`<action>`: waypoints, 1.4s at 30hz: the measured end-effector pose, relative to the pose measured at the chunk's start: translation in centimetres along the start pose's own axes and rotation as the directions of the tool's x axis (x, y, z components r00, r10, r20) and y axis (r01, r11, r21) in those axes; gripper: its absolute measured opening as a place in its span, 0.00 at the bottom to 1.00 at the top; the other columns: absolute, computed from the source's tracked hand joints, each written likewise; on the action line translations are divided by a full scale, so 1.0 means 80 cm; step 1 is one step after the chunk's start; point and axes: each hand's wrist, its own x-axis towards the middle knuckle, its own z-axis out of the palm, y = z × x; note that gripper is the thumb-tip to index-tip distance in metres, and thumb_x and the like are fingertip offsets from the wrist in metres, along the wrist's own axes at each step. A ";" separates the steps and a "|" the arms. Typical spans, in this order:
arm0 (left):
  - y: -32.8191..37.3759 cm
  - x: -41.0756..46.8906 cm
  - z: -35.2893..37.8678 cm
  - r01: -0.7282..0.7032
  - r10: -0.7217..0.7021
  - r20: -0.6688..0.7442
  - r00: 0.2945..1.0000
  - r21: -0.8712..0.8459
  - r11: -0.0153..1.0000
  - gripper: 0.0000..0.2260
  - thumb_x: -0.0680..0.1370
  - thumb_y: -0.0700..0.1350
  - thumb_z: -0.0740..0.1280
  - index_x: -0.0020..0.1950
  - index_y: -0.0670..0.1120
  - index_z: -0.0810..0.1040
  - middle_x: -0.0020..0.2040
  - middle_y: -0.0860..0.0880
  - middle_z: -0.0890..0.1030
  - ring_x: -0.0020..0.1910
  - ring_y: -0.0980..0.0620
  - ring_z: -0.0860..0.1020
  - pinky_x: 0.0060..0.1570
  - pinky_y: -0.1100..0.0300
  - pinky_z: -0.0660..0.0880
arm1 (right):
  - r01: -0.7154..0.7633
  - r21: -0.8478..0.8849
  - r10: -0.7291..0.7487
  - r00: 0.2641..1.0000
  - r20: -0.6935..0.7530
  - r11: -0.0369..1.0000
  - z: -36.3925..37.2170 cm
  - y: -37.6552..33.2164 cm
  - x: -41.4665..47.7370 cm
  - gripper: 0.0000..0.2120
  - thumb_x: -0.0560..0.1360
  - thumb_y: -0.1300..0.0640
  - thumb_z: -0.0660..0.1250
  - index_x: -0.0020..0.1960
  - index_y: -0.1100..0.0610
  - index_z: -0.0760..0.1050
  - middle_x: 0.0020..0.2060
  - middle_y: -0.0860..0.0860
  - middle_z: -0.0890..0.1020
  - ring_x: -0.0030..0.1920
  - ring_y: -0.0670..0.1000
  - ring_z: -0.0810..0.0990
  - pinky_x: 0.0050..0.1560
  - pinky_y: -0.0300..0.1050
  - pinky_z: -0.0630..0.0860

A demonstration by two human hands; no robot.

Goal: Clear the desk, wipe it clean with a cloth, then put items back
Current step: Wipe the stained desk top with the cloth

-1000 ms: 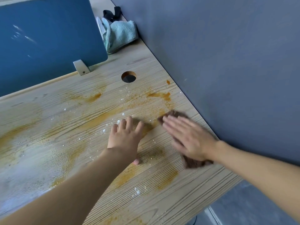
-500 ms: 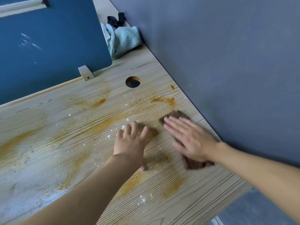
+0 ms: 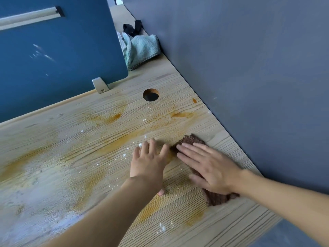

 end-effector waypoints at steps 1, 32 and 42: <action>0.000 0.000 0.001 -0.001 0.001 0.000 1.000 0.000 1.000 0.54 0.67 0.52 0.80 0.79 0.52 0.44 0.79 0.40 0.45 0.78 0.39 0.47 0.78 0.43 0.48 | -0.054 -0.001 0.054 0.999 0.000 0.999 -0.002 0.014 0.012 0.31 0.83 0.40 0.44 0.81 0.55 0.50 0.81 0.51 0.48 0.80 0.47 0.44 0.79 0.50 0.45; -0.011 -0.001 0.007 -0.055 0.054 -0.054 0.997 -0.024 0.998 0.58 0.66 0.60 0.79 0.79 0.51 0.38 0.79 0.42 0.47 0.79 0.41 0.47 0.78 0.41 0.45 | -0.048 0.028 0.048 0.999 -0.017 0.998 -0.010 0.016 0.065 0.32 0.83 0.39 0.42 0.81 0.56 0.48 0.81 0.51 0.46 0.80 0.48 0.42 0.79 0.51 0.45; -0.093 0.050 -0.031 0.046 -0.049 -0.016 0.999 -0.144 0.988 0.61 0.61 0.62 0.79 0.79 0.46 0.42 0.76 0.45 0.56 0.76 0.44 0.58 0.76 0.48 0.56 | -0.401 0.073 0.407 0.908 -0.098 0.913 -0.012 0.076 0.135 0.35 0.82 0.39 0.36 0.81 0.59 0.48 0.80 0.55 0.50 0.80 0.52 0.46 0.79 0.52 0.46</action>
